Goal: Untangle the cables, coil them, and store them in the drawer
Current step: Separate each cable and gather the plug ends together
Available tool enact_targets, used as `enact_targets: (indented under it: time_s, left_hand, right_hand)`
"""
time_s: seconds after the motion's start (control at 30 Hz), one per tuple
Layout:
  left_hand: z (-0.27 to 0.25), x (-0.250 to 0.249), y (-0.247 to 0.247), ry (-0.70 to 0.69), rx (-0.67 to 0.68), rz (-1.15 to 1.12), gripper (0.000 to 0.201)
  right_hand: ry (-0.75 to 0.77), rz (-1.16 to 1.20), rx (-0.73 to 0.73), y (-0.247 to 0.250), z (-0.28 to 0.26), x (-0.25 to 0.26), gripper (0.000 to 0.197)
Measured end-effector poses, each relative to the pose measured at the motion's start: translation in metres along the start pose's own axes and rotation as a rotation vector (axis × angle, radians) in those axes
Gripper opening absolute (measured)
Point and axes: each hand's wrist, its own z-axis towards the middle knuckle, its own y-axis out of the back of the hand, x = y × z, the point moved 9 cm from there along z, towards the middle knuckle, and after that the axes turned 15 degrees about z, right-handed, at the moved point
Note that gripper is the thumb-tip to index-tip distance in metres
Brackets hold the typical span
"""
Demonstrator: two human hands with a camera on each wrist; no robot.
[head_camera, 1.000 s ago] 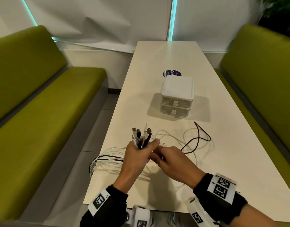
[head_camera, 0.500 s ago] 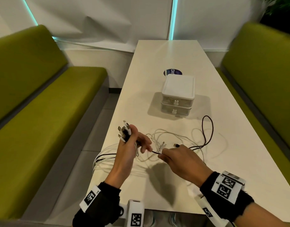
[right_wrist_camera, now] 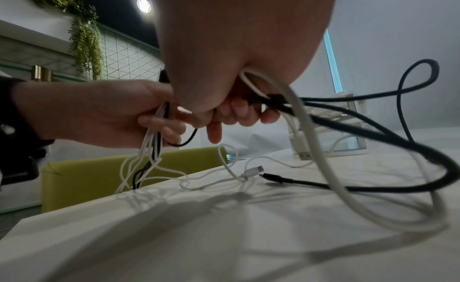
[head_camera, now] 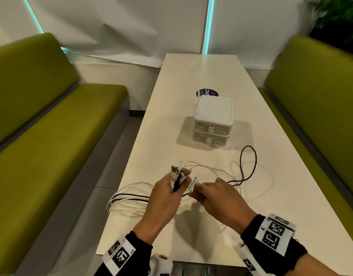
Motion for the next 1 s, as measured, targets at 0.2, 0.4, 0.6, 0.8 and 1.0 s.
enact_targets:
  time_s: [0.2,0.4,0.6,0.8,1.0]
  left_hand:
    - [-0.001,0.009,-0.015,-0.017,0.178,0.379,0.048]
    - [0.018,0.022,0.036,0.088,-0.083,-0.077,0.035]
    - [0.02,0.024,0.092,0.121,-0.341,-0.245,0.03]
    - [0.008,0.002,0.058,-0.072,-0.243,-0.144,0.027]
    - [-0.001,0.002,0.0,-0.163,0.098,0.322,0.043]
  right_hand:
    - [0.03,-0.003,-0.036,0.003,-0.002,-0.004,0.045]
    - [-0.088,0.166,-0.087,0.006,0.0,-0.023,0.041]
    - [-0.177,0.15,-0.074,0.004,-0.001,-0.037,0.025]
    - [-0.135,0.065,0.007,-0.011,0.005,-0.025,0.031]
    - [-0.048,0.023,0.09,-0.018,0.012,-0.003,0.03]
